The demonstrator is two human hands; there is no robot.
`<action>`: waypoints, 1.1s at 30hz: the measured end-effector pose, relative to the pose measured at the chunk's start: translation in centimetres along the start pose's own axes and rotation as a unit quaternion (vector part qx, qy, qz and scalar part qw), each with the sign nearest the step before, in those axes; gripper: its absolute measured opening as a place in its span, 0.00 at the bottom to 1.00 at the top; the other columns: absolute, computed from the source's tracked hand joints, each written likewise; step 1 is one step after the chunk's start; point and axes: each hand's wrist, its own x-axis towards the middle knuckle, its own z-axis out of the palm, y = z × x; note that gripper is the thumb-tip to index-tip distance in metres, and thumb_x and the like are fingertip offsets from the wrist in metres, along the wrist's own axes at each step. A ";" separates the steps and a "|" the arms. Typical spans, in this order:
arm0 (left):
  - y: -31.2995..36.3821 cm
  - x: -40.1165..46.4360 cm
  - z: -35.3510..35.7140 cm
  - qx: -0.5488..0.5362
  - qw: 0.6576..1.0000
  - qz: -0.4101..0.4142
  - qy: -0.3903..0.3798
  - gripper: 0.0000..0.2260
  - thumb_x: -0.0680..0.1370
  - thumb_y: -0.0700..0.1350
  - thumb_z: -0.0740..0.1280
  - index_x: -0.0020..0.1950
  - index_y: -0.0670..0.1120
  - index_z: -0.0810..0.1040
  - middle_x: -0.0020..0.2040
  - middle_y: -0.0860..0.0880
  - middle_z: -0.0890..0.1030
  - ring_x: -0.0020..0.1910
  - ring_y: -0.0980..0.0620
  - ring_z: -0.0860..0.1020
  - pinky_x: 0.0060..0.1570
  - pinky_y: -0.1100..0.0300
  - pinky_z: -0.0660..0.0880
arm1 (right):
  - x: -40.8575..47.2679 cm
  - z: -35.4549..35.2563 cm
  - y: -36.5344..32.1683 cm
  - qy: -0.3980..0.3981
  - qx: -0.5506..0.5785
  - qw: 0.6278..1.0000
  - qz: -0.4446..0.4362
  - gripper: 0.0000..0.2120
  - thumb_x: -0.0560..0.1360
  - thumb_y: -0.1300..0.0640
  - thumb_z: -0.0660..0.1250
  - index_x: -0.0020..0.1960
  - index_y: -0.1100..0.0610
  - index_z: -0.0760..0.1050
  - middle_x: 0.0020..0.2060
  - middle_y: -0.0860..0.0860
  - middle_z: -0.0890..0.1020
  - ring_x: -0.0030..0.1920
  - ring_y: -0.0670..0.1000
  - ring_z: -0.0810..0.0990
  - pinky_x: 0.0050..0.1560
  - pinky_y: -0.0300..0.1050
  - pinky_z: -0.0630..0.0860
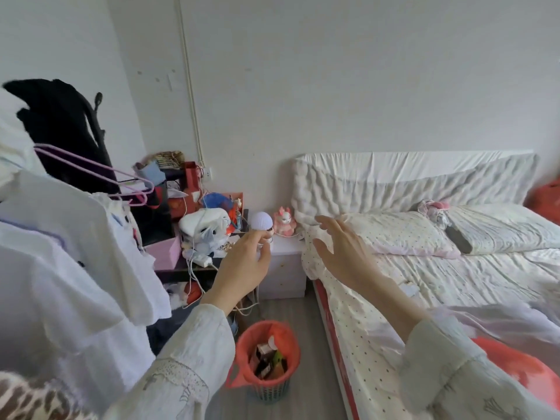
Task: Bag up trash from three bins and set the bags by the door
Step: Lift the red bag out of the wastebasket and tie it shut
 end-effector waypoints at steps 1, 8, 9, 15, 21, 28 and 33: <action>-1.0 1.6 1.0 -0.003 1.000 -0.001 -0.010 0.12 0.79 0.45 0.58 0.62 0.47 0.72 0.61 0.49 0.76 0.59 0.53 0.75 0.54 0.62 0.69 | 1.7 1.0 1.0 -0.005 0.004 1.000 0.007 0.22 0.78 0.53 0.58 0.71 0.52 0.62 0.66 0.51 0.72 0.66 0.53 0.71 0.62 0.46 0.68; -10.0 10.1 9.7 -0.001 0.996 -0.066 -0.061 0.12 0.79 0.46 0.57 0.61 0.47 0.72 0.56 0.49 0.77 0.49 0.53 0.77 0.49 0.60 0.71 | 10.9 10.8 9.6 -0.077 0.018 0.996 0.050 0.21 0.79 0.53 0.57 0.71 0.52 0.63 0.66 0.51 0.72 0.65 0.53 0.71 0.61 0.46 0.68; -11.5 10.9 11.4 -0.002 0.994 -0.081 -0.068 0.12 0.79 0.46 0.57 0.61 0.47 0.72 0.55 0.49 0.77 0.45 0.54 0.76 0.47 0.62 0.70 | 12.1 12.7 11.2 -0.094 0.018 0.994 0.054 0.21 0.79 0.53 0.56 0.71 0.53 0.63 0.66 0.51 0.72 0.65 0.54 0.71 0.61 0.46 0.68; -21.3 13.7 21.5 -0.010 0.973 -0.195 -0.126 0.12 0.79 0.45 0.57 0.60 0.48 0.73 0.59 0.49 0.78 0.57 0.52 0.77 0.58 0.54 0.73 | 17.3 24.9 19.6 -0.232 0.028 0.970 0.073 0.22 0.79 0.53 0.56 0.72 0.53 0.61 0.65 0.52 0.72 0.65 0.54 0.71 0.64 0.51 0.69; -31.1 12.8 29.7 0.010 0.942 -0.278 -0.185 0.10 0.78 0.44 0.58 0.58 0.49 0.73 0.57 0.50 0.79 0.57 0.51 0.77 0.58 0.51 0.73 | 18.1 37.3 26.2 -0.334 0.045 0.936 0.103 0.21 0.78 0.53 0.57 0.71 0.54 0.63 0.64 0.53 0.74 0.63 0.54 0.73 0.63 0.52 0.71; -43.3 7.2 40.0 0.035 0.911 -0.326 -0.249 0.15 0.78 0.41 0.59 0.64 0.46 0.71 0.64 0.48 0.74 0.62 0.50 0.73 0.63 0.57 0.67 | 14.0 52.8 34.0 -0.427 0.007 0.894 0.135 0.22 0.78 0.55 0.57 0.71 0.54 0.62 0.66 0.53 0.71 0.64 0.57 0.70 0.63 0.52 0.69; -52.1 0.8 46.8 0.092 0.895 -0.289 -0.328 0.22 0.77 0.42 0.60 0.71 0.46 0.63 0.73 0.46 0.64 0.72 0.49 0.63 0.70 0.56 0.60 | 9.1 63.1 39.0 -0.472 -0.022 0.869 0.144 0.24 0.79 0.53 0.55 0.74 0.53 0.58 0.73 0.50 0.62 0.71 0.56 0.62 0.65 0.53 0.67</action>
